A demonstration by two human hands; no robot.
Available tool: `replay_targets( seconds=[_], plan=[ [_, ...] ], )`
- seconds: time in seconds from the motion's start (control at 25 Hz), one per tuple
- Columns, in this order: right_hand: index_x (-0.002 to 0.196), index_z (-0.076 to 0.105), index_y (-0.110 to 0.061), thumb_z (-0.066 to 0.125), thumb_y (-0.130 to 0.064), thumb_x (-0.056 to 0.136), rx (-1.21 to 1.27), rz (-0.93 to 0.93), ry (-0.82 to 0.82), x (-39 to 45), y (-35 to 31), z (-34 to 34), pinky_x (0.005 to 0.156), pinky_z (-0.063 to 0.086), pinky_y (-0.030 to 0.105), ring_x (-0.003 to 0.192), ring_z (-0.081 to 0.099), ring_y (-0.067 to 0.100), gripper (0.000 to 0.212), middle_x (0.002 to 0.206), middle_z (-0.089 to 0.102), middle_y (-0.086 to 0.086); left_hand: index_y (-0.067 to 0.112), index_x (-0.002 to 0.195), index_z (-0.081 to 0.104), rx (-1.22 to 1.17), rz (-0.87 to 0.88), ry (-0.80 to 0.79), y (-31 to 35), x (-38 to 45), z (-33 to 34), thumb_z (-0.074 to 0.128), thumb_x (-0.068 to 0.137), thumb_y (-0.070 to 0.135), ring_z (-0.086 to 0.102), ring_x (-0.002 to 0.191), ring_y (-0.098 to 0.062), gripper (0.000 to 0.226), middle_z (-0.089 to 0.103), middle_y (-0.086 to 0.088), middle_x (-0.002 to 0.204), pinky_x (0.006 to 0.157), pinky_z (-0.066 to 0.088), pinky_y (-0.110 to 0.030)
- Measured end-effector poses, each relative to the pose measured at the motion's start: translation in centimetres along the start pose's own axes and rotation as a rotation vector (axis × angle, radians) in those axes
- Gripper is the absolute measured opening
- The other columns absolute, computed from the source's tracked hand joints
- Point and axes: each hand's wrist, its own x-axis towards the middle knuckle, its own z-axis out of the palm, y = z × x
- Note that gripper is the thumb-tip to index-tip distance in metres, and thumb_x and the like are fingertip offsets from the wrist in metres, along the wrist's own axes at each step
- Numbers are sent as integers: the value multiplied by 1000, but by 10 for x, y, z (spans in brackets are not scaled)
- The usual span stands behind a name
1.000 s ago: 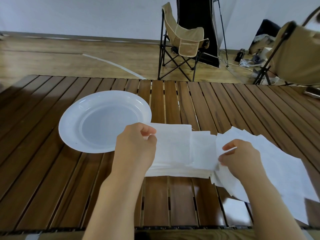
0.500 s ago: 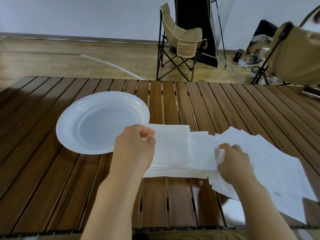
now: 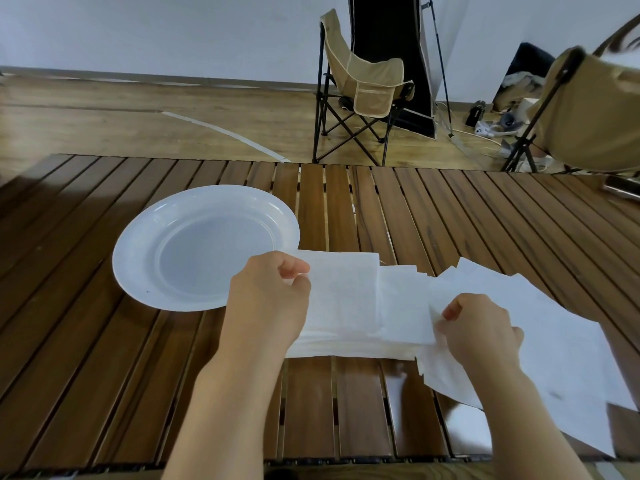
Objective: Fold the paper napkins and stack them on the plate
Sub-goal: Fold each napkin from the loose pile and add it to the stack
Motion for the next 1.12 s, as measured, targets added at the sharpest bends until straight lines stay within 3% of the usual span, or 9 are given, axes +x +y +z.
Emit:
replay_targets(
  seconds=[0.28, 0.44, 0.6, 0.76, 0.96, 1.12],
  plan=[
    [82, 71, -24, 65, -11, 87, 120, -97, 273, -1, -1, -14, 78, 29, 37, 79, 48, 23, 15, 82, 64, 2, 29, 107, 64, 26, 32, 21, 0, 2, 2, 54, 94, 24, 48, 84, -2, 17, 54, 16, 103, 78, 35, -15],
    [80, 74, -19, 66, -5, 84, 212, -146, 381, -2, -1, -20, 79, 37, 42, 75, 47, 23, 17, 73, 61, 2, 31, 105, 64, 14, 63, 8, -2, 4, 3, 55, 94, 25, 50, 81, -1, 16, 58, 16, 106, 63, 29, -3],
    [82, 76, -16, 67, -7, 81, 336, -261, 465, 0, -2, -22, 73, 49, 48, 77, 59, 28, 13, 82, 70, 5, 34, 103, 64, 20, 140, 10, 2, 3, 3, 55, 93, 28, 52, 79, 1, 14, 58, 19, 102, 63, 26, 1],
    [86, 74, -10, 67, -6, 84, 469, -455, 599, -4, -11, -28, 68, 51, 47, 80, 59, 29, 8, 89, 66, 7, 36, 99, 66, -25, 228, -24, 8, -1, 6, 57, 93, 30, 56, 81, 5, 13, 61, 22, 95, 60, 34, 0],
    [89, 71, -8, 63, -11, 89, 486, -716, 689, -20, -30, -35, 68, 45, 39, 85, 51, 23, 8, 98, 58, 9, 34, 101, 69, -147, 280, -170, 15, -3, 15, 56, 92, 38, 59, 89, 9, 16, 67, 23, 90, 66, 40, 1],
    [88, 71, -8, 62, -17, 90, 484, -862, 672, -34, -45, -36, 70, 44, 40, 87, 49, 21, 13, 99, 58, 8, 34, 113, 63, -172, 315, -304, 20, -6, 25, 53, 89, 48, 58, 100, 2, 29, 63, 22, 109, 82, 44, -10]
  ],
)
